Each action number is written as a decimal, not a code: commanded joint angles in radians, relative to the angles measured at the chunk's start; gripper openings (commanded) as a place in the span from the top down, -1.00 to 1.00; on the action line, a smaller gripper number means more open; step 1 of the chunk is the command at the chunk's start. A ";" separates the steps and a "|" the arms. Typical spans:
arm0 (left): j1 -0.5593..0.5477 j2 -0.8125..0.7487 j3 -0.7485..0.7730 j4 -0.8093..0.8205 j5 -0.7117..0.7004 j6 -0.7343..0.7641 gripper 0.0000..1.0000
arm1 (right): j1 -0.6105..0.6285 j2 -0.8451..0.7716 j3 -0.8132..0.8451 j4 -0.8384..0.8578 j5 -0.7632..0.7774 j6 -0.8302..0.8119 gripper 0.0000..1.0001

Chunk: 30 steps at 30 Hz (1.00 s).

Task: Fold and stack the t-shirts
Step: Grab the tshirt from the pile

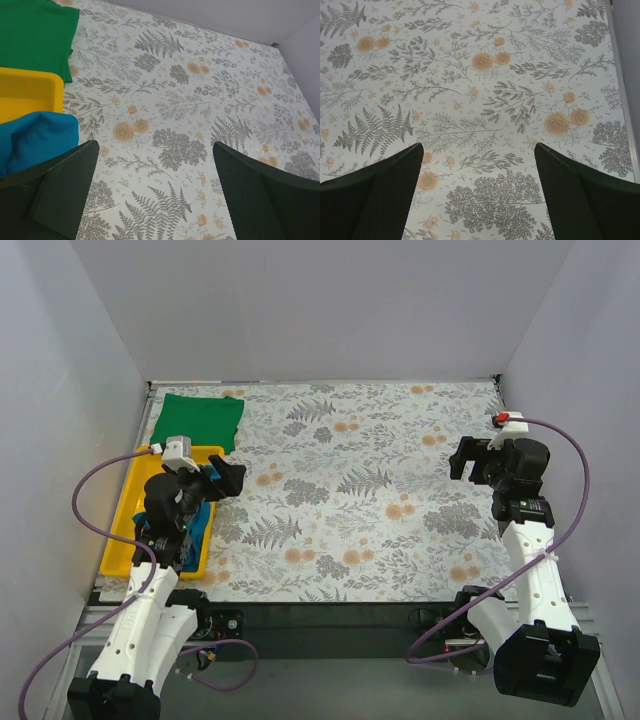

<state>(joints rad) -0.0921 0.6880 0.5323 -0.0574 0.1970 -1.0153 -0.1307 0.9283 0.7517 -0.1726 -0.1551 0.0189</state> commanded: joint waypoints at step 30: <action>0.058 0.387 0.313 -0.777 -0.660 -0.801 -0.62 | 0.017 0.058 -0.068 -0.034 -0.728 -0.473 -0.97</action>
<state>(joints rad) -0.0494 1.0611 0.8280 -0.8177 -0.3737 -1.7500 -0.1127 0.9882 0.6590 -0.2131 -0.8818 -0.4587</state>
